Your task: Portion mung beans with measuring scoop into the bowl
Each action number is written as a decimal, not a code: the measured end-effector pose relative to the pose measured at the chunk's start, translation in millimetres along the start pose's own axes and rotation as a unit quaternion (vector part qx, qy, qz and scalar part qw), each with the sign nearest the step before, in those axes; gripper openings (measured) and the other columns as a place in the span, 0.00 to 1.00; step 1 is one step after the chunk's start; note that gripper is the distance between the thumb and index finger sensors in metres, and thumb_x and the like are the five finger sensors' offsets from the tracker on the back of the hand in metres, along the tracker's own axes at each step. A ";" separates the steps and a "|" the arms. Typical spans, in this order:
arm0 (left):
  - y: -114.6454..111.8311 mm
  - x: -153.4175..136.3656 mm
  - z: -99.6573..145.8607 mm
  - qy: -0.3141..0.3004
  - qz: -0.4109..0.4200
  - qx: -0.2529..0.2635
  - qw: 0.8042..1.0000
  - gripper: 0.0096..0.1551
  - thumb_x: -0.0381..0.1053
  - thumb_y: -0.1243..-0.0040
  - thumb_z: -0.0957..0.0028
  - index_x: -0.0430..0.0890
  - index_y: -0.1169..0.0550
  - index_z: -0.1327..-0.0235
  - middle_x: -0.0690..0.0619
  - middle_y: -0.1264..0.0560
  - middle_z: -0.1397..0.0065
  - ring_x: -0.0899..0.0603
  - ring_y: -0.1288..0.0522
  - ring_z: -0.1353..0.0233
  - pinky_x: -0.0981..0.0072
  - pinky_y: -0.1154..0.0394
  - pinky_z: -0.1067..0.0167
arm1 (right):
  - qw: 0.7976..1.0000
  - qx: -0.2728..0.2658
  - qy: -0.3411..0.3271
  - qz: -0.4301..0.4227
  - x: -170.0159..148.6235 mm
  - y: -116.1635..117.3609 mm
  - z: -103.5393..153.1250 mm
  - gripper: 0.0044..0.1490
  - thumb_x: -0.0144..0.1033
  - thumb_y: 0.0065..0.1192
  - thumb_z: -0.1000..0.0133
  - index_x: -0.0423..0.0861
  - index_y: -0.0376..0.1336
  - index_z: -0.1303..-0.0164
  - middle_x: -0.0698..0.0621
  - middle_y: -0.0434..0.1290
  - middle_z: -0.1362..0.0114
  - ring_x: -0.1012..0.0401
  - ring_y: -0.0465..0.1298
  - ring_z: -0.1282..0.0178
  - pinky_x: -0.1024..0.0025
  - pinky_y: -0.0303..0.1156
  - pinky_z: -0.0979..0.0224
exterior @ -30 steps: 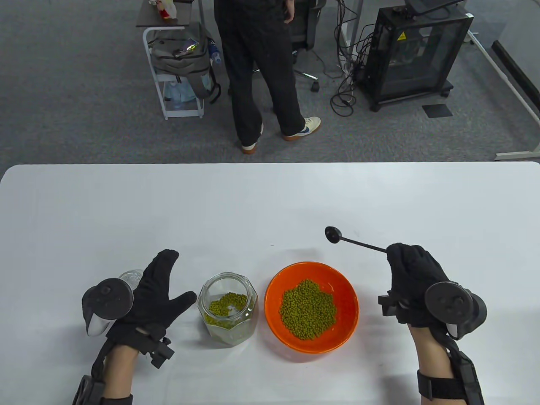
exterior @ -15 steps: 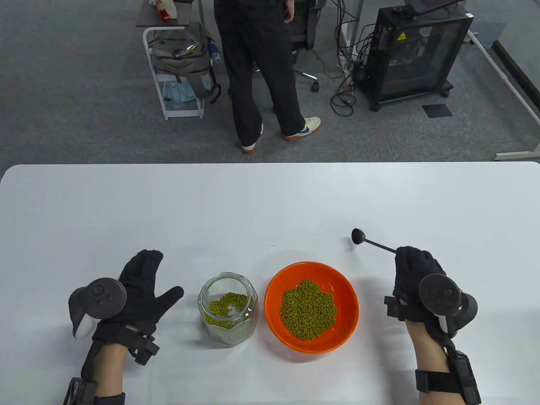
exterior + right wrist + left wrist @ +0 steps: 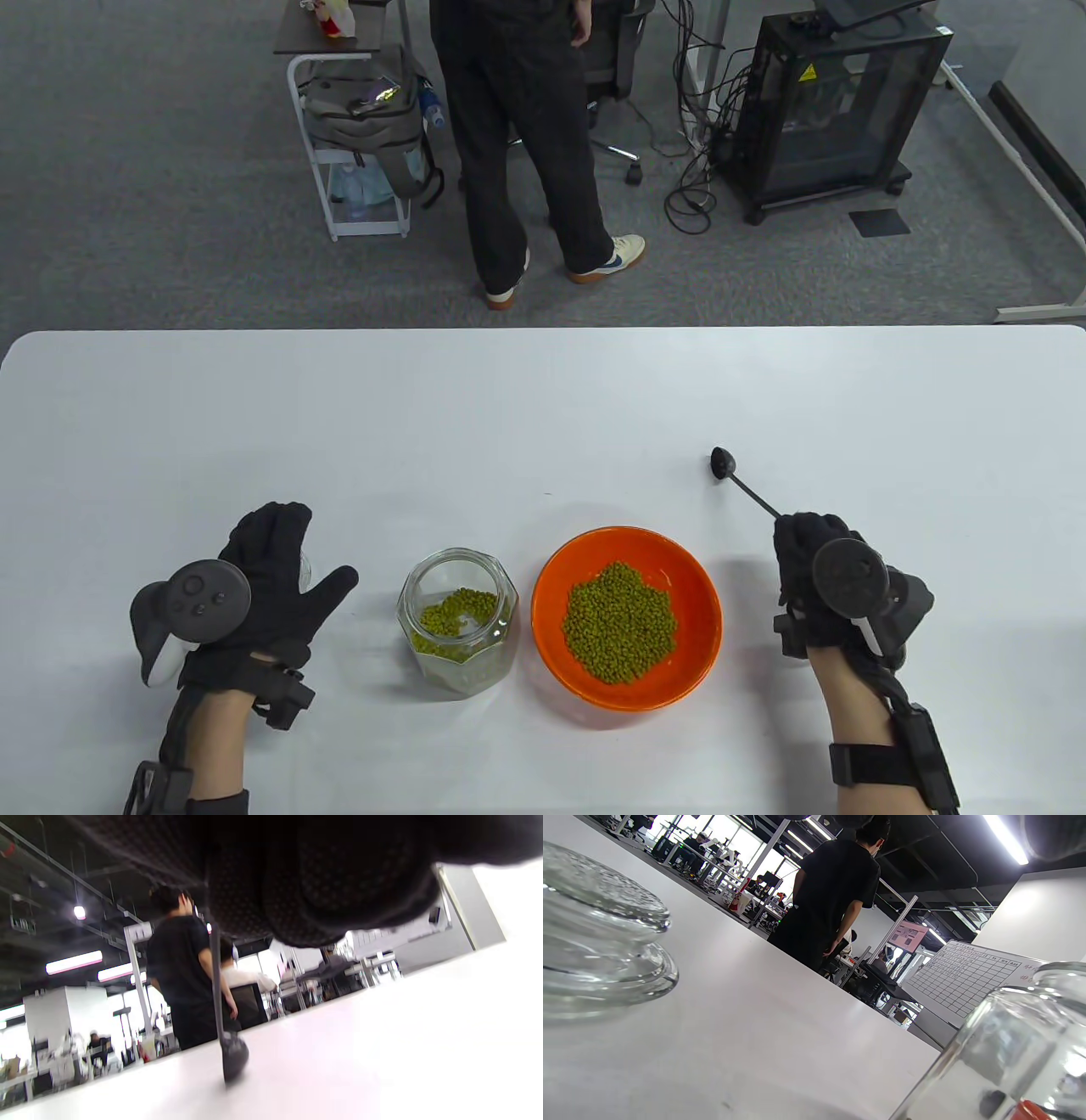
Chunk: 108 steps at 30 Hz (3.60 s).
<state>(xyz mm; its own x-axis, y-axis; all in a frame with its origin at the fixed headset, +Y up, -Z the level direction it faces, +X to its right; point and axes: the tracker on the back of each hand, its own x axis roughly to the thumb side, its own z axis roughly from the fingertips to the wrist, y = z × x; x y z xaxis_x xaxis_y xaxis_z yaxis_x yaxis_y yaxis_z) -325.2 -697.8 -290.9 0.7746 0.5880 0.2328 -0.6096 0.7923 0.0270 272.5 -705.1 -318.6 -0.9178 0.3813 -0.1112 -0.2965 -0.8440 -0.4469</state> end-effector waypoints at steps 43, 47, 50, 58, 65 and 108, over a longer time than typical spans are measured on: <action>-6.1 -0.2 -0.7 0.040 -0.107 -0.031 0.993 0.64 0.82 0.47 0.46 0.40 0.52 0.17 0.32 0.58 0.15 0.19 0.59 0.18 0.18 0.60 0.30 | 0.897 0.379 0.038 0.225 13.9 54.6 8.3 0.27 0.55 0.62 0.44 0.44 0.79 0.62 0.48 0.85 0.63 0.59 0.83 0.76 0.62 0.81 0.66; -6.7 0.4 -0.6 0.041 -0.107 -0.033 0.993 0.64 0.82 0.47 0.47 0.40 0.52 0.17 0.32 0.58 0.15 0.19 0.58 0.18 0.18 0.60 0.30 | 0.893 0.382 0.048 0.232 12.8 54.8 8.5 0.27 0.56 0.62 0.45 0.44 0.79 0.64 0.48 0.85 0.64 0.59 0.83 0.76 0.62 0.81 0.66; -8.9 1.1 -1.4 0.042 -0.109 -0.042 0.992 0.64 0.82 0.47 0.46 0.40 0.51 0.17 0.32 0.58 0.15 0.19 0.58 0.18 0.18 0.60 0.30 | 0.891 0.383 0.060 0.234 9.5 54.5 8.1 0.27 0.57 0.62 0.45 0.45 0.79 0.66 0.49 0.86 0.65 0.59 0.83 0.77 0.62 0.81 0.66; -10.2 0.5 -1.9 0.042 -0.110 -0.045 0.992 0.63 0.82 0.47 0.46 0.40 0.52 0.17 0.32 0.58 0.15 0.19 0.58 0.18 0.18 0.60 0.30 | 0.890 0.399 0.087 0.201 -4.0 55.4 6.0 0.29 0.62 0.63 0.48 0.47 0.80 0.72 0.50 0.86 0.69 0.59 0.82 0.79 0.62 0.81 0.68; -12.4 -0.2 -2.4 0.044 -0.110 -0.049 0.992 0.63 0.81 0.47 0.46 0.41 0.52 0.17 0.32 0.58 0.16 0.19 0.57 0.18 0.18 0.59 0.30 | 0.889 0.407 0.102 0.184 -10.0 54.9 5.0 0.29 0.62 0.63 0.49 0.47 0.80 0.73 0.50 0.86 0.69 0.59 0.82 0.80 0.62 0.81 0.68; -5.3 0.6 0.1 0.036 -0.126 -0.028 0.991 0.62 0.81 0.47 0.46 0.40 0.50 0.17 0.32 0.57 0.15 0.19 0.57 0.18 0.18 0.59 0.29 | 0.985 0.173 -0.011 0.020 20.5 -8.4 5.5 0.35 0.62 0.64 0.49 0.46 0.75 0.46 0.44 0.84 0.46 0.52 0.85 0.57 0.55 0.81 0.51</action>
<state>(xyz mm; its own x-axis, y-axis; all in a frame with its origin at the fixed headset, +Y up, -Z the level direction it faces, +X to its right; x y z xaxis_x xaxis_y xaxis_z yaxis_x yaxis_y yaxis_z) -321.5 -701.6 -290.8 0.9119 0.3794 0.1565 -0.3872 0.9218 0.0212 254.7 -692.2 -312.3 -0.9347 0.3405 -0.1018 -0.3293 -0.9375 -0.1122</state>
